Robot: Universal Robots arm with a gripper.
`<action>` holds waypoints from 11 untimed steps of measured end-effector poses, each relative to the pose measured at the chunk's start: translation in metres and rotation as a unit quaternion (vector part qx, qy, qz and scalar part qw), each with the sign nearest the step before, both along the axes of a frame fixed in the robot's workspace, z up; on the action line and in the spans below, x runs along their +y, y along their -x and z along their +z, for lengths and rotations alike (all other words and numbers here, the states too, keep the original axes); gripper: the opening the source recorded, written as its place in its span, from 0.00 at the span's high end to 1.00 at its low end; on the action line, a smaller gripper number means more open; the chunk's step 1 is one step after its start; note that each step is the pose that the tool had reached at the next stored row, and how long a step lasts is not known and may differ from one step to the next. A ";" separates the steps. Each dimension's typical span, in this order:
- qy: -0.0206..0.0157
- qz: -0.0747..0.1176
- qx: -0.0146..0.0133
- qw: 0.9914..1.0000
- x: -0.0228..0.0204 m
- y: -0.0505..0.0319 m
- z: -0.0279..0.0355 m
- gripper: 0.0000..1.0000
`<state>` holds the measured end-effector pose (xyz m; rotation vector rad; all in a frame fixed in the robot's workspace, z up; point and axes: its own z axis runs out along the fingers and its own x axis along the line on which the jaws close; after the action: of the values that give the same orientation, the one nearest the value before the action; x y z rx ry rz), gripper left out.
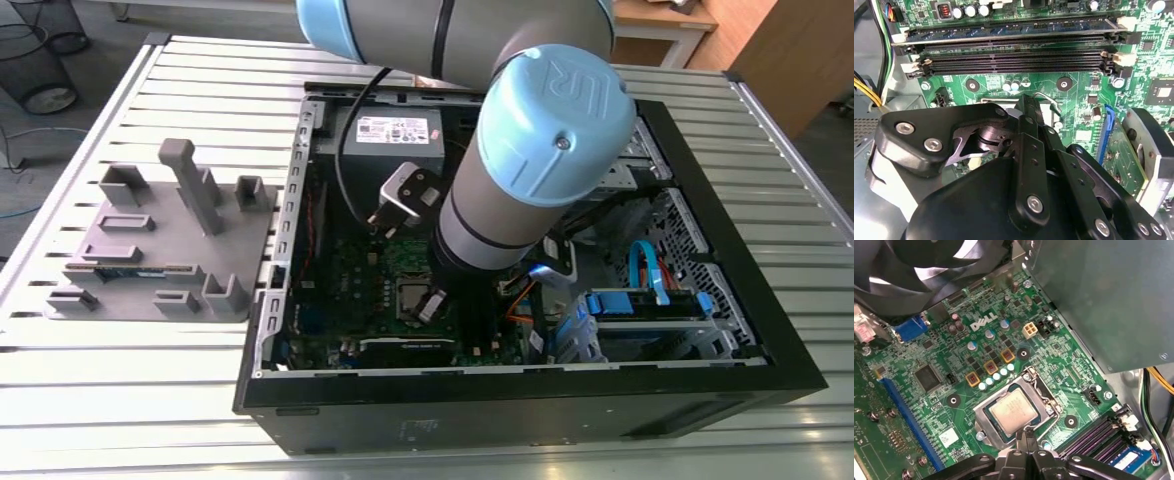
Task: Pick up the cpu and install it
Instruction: 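Install the first cpu locking lever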
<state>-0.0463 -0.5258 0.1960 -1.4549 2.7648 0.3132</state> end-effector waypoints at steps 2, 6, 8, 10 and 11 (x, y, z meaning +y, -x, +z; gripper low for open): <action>0.000 0.001 0.000 1.000 0.0000 0.0000 -0.0002 0.89; 0.000 0.002 0.000 1.000 -0.0001 -0.0006 -0.0009 0.89; 0.000 0.002 0.000 1.000 -0.0001 -0.0006 -0.0012 0.89; 0.000 0.003 0.000 1.000 -0.0001 -0.0009 -0.0017 0.89; 0.000 0.003 0.000 1.000 -0.0001 -0.0011 -0.0019 0.89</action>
<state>-0.0452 -0.5259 0.1941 -1.4640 2.7607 0.3135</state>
